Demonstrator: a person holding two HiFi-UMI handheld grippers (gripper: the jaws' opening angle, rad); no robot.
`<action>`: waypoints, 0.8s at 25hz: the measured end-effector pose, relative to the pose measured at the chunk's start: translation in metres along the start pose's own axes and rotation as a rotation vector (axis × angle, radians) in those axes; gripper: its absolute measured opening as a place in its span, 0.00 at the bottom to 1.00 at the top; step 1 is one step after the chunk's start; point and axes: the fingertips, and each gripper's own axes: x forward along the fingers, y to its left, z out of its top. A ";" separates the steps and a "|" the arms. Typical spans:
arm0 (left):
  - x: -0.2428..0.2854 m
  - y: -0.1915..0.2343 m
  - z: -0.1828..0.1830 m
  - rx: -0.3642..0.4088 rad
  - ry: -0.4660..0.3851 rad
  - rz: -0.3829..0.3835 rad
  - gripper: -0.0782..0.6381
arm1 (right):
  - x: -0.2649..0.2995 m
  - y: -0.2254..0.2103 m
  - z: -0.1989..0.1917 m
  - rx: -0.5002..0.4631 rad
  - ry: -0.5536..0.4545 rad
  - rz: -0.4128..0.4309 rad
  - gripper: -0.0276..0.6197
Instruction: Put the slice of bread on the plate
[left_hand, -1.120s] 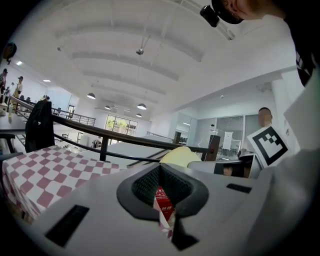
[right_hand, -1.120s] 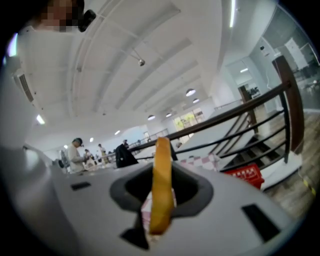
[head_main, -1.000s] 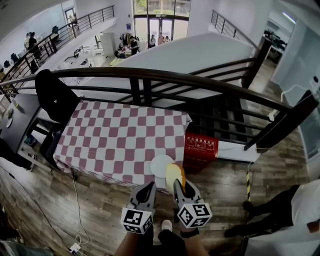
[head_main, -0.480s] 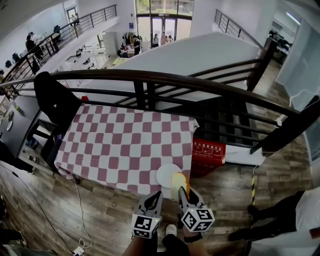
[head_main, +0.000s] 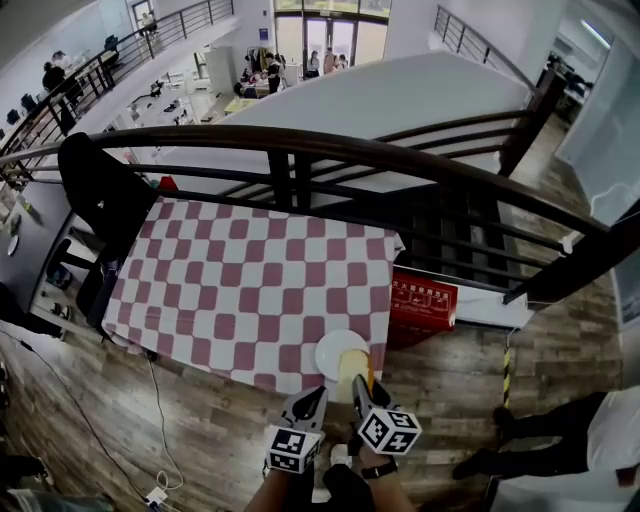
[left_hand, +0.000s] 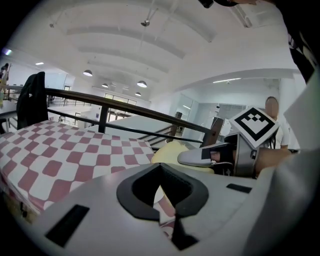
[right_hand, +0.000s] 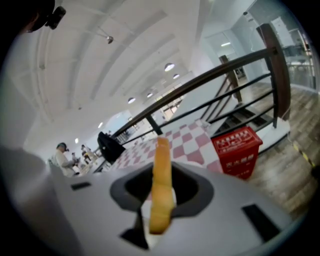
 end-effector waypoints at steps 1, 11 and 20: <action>0.002 0.002 0.001 -0.021 0.004 -0.003 0.13 | 0.005 -0.001 -0.001 0.012 0.011 0.003 0.19; 0.013 0.023 -0.015 -0.098 0.062 -0.006 0.13 | 0.058 -0.013 -0.015 0.077 0.087 0.001 0.19; 0.016 0.042 -0.015 -0.105 0.081 0.013 0.13 | 0.113 -0.022 -0.040 0.137 0.188 0.034 0.19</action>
